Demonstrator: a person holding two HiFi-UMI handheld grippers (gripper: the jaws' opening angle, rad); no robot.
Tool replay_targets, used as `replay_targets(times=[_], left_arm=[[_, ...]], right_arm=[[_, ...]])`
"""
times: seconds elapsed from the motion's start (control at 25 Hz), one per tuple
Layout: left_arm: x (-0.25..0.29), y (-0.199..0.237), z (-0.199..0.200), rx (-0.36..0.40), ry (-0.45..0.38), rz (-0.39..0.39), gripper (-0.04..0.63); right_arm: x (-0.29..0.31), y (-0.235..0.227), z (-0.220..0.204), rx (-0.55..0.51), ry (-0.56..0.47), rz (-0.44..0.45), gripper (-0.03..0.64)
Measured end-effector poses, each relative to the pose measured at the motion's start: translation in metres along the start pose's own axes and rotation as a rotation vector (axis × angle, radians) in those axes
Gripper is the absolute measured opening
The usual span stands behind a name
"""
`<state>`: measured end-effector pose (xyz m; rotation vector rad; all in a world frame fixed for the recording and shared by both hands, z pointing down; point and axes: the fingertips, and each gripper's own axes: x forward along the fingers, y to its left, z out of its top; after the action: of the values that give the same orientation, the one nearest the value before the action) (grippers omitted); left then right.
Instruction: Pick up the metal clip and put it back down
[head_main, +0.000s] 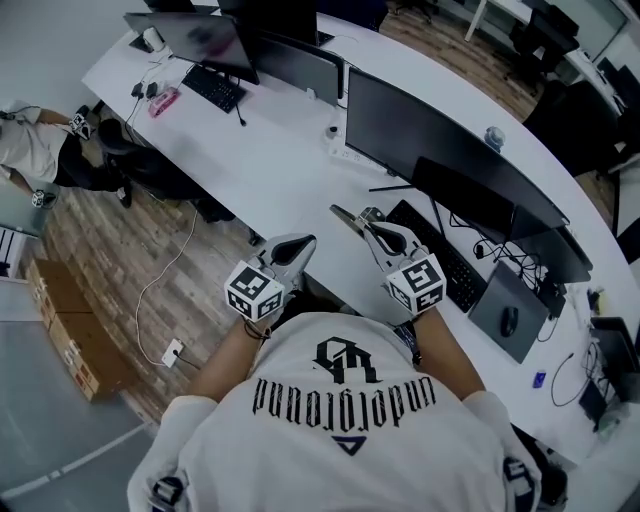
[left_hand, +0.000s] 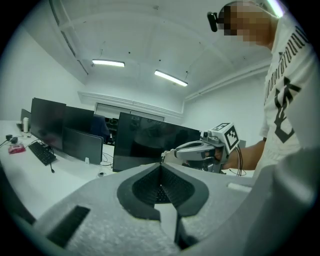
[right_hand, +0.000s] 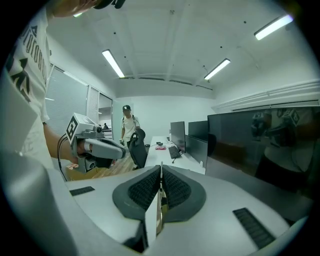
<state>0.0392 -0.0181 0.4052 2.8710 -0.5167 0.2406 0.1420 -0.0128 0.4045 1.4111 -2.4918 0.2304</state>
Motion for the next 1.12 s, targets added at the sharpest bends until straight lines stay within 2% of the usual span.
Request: replay_targets(times=[0.4,0.76,0.92,1.12], left_arm=[[-0.014,0.001,0.007,0.014,-0.022,-0.007,0.014],[-0.031,0.044,0.014,0.027,-0.005,-0.088,0.014],[-0.046,0.068,0.019,0.008,-0.008,-0.129,0.015],[-0.063,0.096,0.029,0.038,-0.016,-0.185,0.014]], right_arm=[[0.000,0.020,0.010,-0.025,-0.001,0.009,0.023],[0.033,0.029,0.031,-0.003,-0.011,-0.077,0.023],[0.054,0.039,0.043,0.008,-0.017,-0.117,0.023],[0.083,0.054,0.056,0.015,-0.016,-0.166,0.023]])
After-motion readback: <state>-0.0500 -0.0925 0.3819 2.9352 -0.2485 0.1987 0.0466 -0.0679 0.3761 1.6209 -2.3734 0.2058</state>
